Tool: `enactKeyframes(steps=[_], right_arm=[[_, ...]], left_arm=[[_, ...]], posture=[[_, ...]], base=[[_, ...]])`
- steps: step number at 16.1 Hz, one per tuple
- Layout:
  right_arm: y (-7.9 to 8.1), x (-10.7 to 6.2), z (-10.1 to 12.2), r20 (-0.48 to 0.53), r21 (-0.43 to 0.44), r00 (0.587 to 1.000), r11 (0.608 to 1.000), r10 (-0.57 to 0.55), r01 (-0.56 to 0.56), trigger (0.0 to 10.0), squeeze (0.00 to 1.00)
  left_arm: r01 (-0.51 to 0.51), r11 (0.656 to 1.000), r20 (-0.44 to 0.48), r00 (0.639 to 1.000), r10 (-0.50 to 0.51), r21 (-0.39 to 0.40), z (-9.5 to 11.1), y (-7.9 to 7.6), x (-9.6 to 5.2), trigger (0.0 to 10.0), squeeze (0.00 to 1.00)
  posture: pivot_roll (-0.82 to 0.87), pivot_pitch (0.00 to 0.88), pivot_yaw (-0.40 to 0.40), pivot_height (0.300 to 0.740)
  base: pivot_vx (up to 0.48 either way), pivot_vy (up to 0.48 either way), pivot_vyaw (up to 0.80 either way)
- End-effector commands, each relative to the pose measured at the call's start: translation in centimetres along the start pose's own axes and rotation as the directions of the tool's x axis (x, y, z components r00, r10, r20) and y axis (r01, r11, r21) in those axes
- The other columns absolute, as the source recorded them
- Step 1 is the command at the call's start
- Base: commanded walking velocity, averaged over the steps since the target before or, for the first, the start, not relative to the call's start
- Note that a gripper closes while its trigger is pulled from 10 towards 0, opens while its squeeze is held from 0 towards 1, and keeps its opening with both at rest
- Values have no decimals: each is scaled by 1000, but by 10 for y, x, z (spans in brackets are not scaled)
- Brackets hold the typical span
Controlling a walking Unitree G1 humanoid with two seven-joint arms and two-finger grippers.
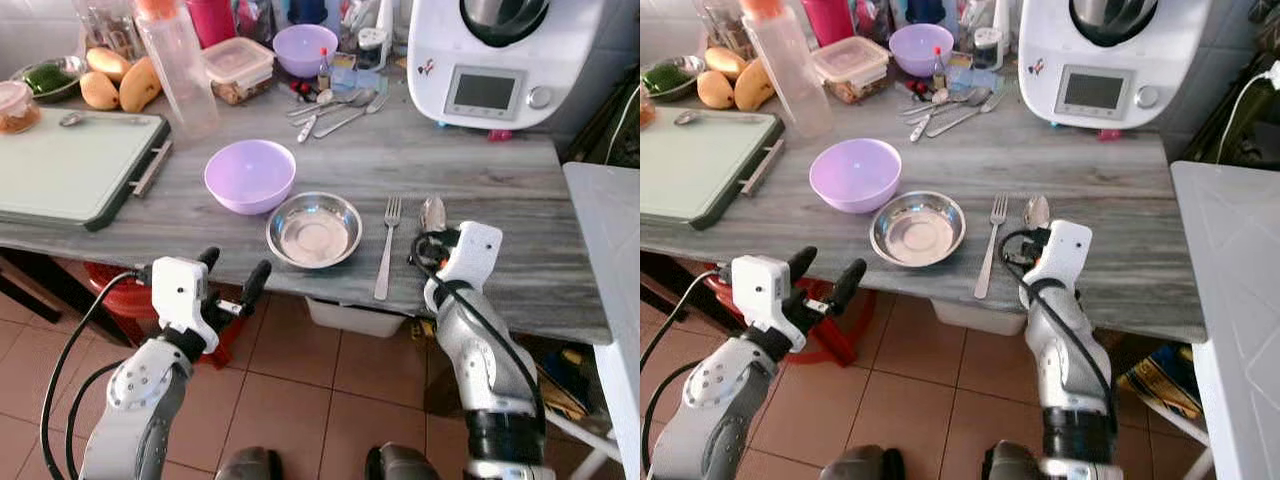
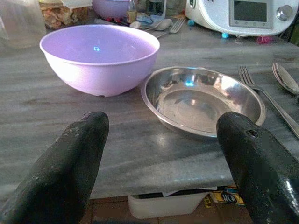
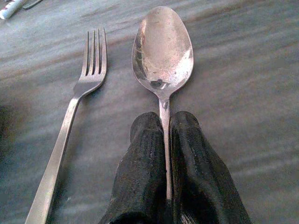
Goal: Setting the table
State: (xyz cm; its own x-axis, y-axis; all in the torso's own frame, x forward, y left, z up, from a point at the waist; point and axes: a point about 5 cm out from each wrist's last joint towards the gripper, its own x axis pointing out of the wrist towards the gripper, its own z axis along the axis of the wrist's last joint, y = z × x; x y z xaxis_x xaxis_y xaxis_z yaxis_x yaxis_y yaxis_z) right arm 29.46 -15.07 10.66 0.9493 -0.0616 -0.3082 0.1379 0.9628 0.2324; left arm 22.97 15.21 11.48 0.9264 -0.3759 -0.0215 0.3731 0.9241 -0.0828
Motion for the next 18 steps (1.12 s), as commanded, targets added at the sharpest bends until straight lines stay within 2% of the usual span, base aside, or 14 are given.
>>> enactKeyframes(steps=[1, 6, 7, 12, 18], right_arm=[[2, 3, -5, -40, 28, 999, 1000, 7, -6, 10000, 0], [14, 6, -5, -59, 6, 997, 999, 49, -49, 10000, 0], [14, 7, -6, -64, -24, 997, 998, 49, -51, 10000, 0], [13, 11, -3, -62, -39, 997, 998, 42, -45, 10000, 0], [14, 9, -10, -93, -30, 994, 998, 51, -54, 10000, 0]], left_arm=[[6, 1000, 3, 1000, -6, 8, 3, -2, -1, 10000, 0], [10, 1000, 4, 1000, -10, 5, 4, -3, 0, 10000, 0], [11, 1000, 5, 1000, -11, 4, 4, -4, 0, 10000, 0], [10, 1000, 4, 1000, -10, -1, 4, -5, 1, 10000, 0], [16, 1000, 4, 1000, -16, -5, 3, -5, 2, 10000, 0]], posture=[[45, 115, 50, 740], [46, 112, 44, 740], [47, 111, 42, 740], [43, 110, 37, 740], [38, 110, 39, 740]], base=[[0, 0, 0], [0, 0, 0], [0, 0, 0], [0, 0, 0], [0, 0, 0]])
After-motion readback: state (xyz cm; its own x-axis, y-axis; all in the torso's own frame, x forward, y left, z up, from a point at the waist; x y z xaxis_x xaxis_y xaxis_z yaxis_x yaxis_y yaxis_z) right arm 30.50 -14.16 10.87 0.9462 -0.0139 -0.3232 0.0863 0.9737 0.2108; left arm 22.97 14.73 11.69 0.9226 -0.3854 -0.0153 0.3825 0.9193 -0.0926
